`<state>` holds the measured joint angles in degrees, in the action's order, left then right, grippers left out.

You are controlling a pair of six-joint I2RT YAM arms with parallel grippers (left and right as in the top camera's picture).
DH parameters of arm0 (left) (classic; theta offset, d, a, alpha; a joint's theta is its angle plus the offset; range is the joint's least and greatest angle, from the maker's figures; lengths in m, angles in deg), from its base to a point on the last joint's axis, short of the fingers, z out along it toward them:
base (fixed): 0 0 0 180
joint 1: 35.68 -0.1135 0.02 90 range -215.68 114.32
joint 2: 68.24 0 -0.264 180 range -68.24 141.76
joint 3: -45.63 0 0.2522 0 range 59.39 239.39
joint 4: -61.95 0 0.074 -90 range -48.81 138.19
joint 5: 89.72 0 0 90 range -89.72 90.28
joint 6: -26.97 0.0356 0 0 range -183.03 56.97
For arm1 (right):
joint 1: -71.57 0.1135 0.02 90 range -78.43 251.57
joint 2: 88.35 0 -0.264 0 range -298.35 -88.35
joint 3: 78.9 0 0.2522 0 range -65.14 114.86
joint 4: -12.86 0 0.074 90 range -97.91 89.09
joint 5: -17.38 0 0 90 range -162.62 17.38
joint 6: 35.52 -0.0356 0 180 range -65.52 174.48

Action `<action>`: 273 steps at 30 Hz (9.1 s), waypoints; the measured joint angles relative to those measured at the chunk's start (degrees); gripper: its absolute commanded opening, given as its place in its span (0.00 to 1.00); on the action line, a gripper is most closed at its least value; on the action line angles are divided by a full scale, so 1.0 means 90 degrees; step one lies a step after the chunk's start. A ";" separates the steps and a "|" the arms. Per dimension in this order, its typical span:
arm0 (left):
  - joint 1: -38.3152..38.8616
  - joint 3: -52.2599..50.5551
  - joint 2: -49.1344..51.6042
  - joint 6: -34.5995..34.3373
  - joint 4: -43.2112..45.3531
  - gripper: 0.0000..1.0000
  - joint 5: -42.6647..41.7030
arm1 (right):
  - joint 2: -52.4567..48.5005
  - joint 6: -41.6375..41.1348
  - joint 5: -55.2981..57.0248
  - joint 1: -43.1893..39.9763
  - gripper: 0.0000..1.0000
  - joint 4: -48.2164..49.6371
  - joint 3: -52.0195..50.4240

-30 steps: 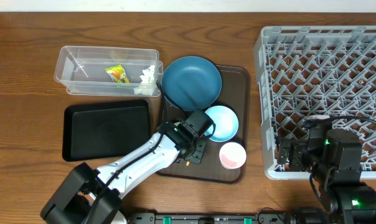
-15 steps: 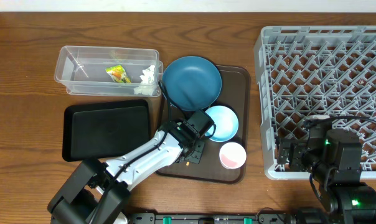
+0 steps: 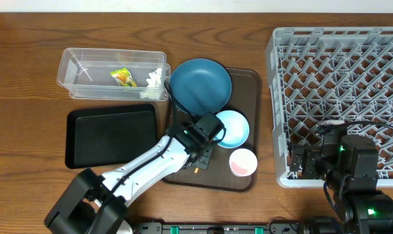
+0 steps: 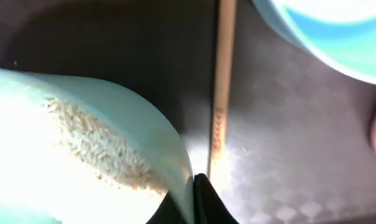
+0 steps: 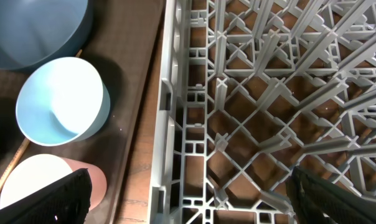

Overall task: Sort waste into correct bins and load items into the dishwasher rack
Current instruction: 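Carry mint bowl over black tray and tip rice out, then return empty mint bowl to brown tray with left gripper, then grasp pink cup with left gripper and lift it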

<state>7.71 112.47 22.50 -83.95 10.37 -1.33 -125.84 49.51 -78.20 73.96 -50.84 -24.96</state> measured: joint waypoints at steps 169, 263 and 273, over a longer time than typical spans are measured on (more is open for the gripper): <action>-0.3730 -0.0226 -0.1863 0.1644 -0.0250 0.06 -0.4714 | 0.0000 0.0000 0.0000 0.0000 0.99 0.0000 0.0000; -0.1751 -0.0095 -0.1775 0.0007 0.1676 0.06 -0.3441 | 0.0000 0.0000 0.0000 0.0000 0.99 -0.0019 0.0000; -0.3089 -0.0095 -0.1341 -0.0512 0.1756 0.06 -0.5581 | 0.0000 -0.0005 -0.0005 0.0000 0.99 0.0007 0.0000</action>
<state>-20.09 111.62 10.43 -88.57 26.17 -51.55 -125.84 49.47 -78.25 73.96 -50.77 -24.96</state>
